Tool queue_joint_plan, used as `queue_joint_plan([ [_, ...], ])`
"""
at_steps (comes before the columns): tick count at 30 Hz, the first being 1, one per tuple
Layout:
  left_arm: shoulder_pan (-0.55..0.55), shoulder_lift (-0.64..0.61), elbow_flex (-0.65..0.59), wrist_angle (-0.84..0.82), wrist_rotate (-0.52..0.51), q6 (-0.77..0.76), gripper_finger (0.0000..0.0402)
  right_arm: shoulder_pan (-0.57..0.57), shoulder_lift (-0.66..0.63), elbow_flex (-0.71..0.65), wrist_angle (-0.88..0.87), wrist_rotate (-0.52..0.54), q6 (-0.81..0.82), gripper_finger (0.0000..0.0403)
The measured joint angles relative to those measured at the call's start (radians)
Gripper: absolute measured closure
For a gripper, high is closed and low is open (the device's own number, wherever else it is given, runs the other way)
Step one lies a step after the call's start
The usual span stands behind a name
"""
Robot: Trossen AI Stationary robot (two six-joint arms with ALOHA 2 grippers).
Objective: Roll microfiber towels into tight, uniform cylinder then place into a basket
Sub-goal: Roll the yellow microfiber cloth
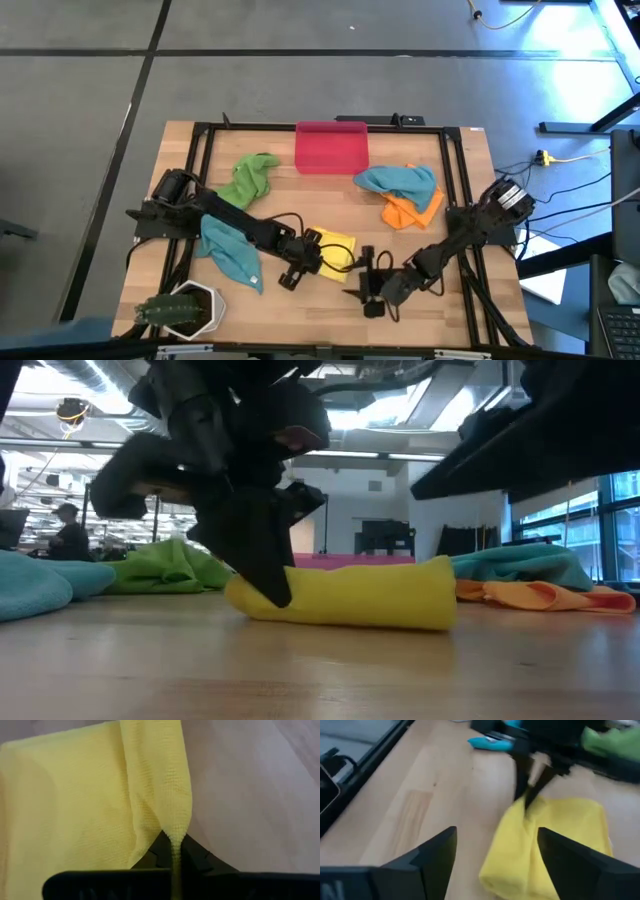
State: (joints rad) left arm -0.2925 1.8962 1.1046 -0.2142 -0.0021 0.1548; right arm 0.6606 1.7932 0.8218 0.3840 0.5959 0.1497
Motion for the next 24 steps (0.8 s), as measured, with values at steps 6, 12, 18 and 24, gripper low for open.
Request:
queue_joint_plan([
  [6,0.031,-0.002,0.001,0.001,0.077,-0.046,0.0401,0.005,0.149,0.208,-0.232,0.066,-0.082,0.0136],
  [12,0.047,-0.003,0.002,0.001,0.161,-0.080,0.0401,0.005,0.255,0.371,-0.564,0.158,0.000,0.0146],
  [18,0.049,-0.005,0.003,0.000,0.209,-0.096,0.0401,0.005,0.294,0.400,-0.630,0.173,0.056,0.0163],
  [24,0.049,-0.005,0.003,-0.009,0.209,-0.096,0.0401,0.005,0.293,0.400,-0.628,0.173,0.078,0.0222],
])
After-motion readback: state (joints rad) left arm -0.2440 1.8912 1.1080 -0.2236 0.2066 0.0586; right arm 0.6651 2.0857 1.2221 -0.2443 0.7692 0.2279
